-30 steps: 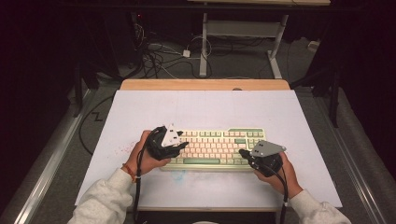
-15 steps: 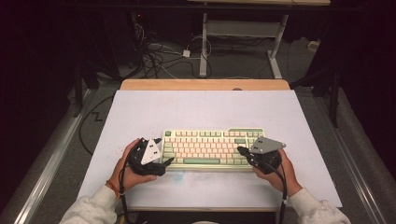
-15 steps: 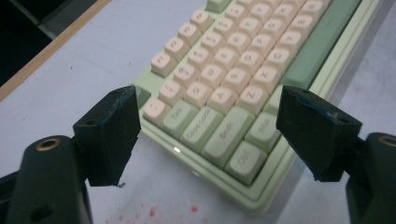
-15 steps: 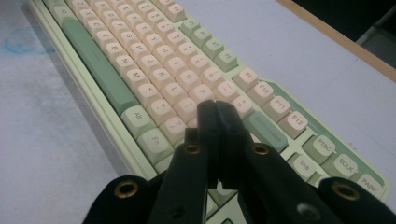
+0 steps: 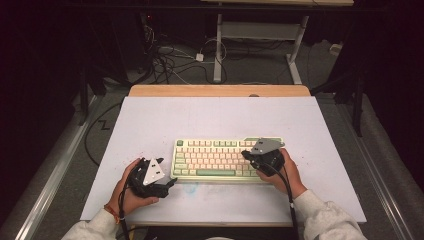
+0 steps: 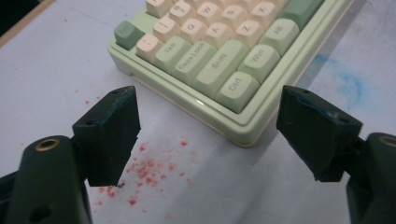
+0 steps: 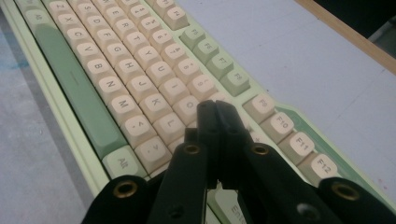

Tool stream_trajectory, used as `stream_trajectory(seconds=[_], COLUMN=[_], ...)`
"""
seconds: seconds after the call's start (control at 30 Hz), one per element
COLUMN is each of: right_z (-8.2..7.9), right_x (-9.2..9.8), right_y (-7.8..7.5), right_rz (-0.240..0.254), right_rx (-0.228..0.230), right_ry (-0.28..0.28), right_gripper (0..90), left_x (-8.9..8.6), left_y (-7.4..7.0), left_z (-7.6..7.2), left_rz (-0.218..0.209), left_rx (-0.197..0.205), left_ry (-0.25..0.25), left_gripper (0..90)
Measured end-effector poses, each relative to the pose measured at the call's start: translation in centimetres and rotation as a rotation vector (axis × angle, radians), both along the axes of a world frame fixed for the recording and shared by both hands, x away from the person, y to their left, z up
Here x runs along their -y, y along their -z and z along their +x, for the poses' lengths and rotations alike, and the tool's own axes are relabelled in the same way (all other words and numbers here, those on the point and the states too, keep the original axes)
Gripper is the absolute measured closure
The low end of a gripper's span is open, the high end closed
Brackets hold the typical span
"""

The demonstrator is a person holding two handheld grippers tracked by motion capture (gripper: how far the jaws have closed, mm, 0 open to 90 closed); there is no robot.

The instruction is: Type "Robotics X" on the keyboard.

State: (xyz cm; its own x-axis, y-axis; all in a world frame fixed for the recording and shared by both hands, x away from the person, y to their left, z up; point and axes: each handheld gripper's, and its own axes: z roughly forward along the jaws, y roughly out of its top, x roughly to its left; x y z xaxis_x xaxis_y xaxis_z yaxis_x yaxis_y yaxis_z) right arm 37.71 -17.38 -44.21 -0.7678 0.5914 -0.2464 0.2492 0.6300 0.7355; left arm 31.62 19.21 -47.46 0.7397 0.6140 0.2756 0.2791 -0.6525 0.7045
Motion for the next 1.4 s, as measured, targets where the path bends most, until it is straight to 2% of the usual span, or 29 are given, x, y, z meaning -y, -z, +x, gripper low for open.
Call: stream_trajectory(seconds=[0.4, 0.47, 0.63, 0.7, 0.8, 0.97, 1.23, 1.4], right_z=[1.4, 1.6, 1.8, 2.0, 2.0, 1.4, 0.8, 0.1], right_x=[-2.8, -2.9, -3.3, -3.5, -3.5, -3.0, -2.5, -1.9], right_y=[0.8, 1.0, 1.2, 1.5, 1.5, 0.6, -0.2, -0.7], right_rz=[-0.029, -0.03, -0.046, -0.071, -0.07, -0.014, 0.03, 0.055], right_rx=[-0.023, -0.026, -0.023, -0.049, -0.051, -0.022, 0.014, 0.049], right_ry=[-0.03, -0.028, -0.024, -0.026, -0.031, -0.024, -0.021, -0.031], right_gripper=[90.0, 90.0, 90.0, 90.0, 90.0, 90.0, 88.1, 78.0], left_x=[0.4, 0.4, 0.3, 0.3, 0.3, 0.2, 0.1, 0.2], left_y=[0.3, 0.1, 0.2, 0.2, 0.2, 0.1, 0.2, 0.2], left_z=[-0.1, -0.2, -0.2, -0.2, -0.3, -0.3, -0.3, -0.2], left_rz=[0.014, 0.008, 0.005, 0.012, 0.008, 0.01, 0.003, 0.009], left_rx=[-0.004, 0.012, 0.004, 0.002, 0.007, 0.006, -0.004, -0.011], left_ry=[0.008, 0.003, 0.0, 0.001, 0.001, -0.006, -0.005, -0.007], left_gripper=[20.7, 20.7, 20.8, 20.8, 20.8, 21.1, 21.2, 21.2])
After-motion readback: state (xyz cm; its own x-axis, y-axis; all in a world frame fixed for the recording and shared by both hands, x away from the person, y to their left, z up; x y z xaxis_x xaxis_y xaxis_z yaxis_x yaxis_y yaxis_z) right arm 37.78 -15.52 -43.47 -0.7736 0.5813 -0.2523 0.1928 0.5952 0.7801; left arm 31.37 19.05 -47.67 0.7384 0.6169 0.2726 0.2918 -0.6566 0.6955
